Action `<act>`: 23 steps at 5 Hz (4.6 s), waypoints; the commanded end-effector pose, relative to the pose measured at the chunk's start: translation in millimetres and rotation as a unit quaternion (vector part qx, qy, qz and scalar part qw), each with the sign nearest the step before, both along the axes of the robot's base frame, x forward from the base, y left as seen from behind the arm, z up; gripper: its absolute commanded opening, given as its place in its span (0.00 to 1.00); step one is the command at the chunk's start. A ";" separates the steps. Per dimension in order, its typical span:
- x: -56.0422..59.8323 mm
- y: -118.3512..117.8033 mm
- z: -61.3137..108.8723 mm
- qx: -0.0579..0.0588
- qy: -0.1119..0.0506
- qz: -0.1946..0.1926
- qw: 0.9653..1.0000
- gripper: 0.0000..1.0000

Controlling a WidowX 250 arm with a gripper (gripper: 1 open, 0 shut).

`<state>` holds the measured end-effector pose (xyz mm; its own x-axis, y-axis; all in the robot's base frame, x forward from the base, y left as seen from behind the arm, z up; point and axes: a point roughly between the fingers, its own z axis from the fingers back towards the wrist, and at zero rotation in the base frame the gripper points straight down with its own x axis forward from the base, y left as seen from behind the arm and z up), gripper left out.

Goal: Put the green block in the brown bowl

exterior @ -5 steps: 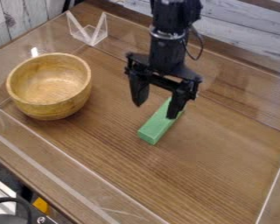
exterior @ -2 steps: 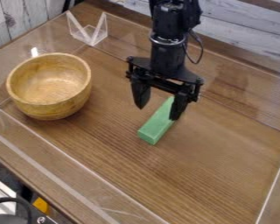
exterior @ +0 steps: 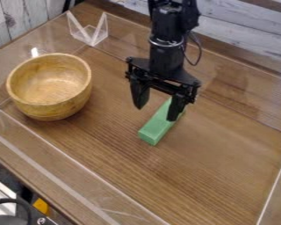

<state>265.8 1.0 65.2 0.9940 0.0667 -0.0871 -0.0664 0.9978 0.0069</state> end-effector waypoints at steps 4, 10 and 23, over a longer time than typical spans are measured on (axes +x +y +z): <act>10.5 -3.5 -4.9 0.002 -0.032 -0.020 0.999 1.00; 13.7 -17.3 -19.2 0.020 -0.043 -0.034 0.998 1.00; 23.4 126.0 57.3 0.008 -0.063 0.134 0.989 0.00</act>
<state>283.0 120.8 106.2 0.9473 0.3200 -0.0179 -0.3201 0.9473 -0.0072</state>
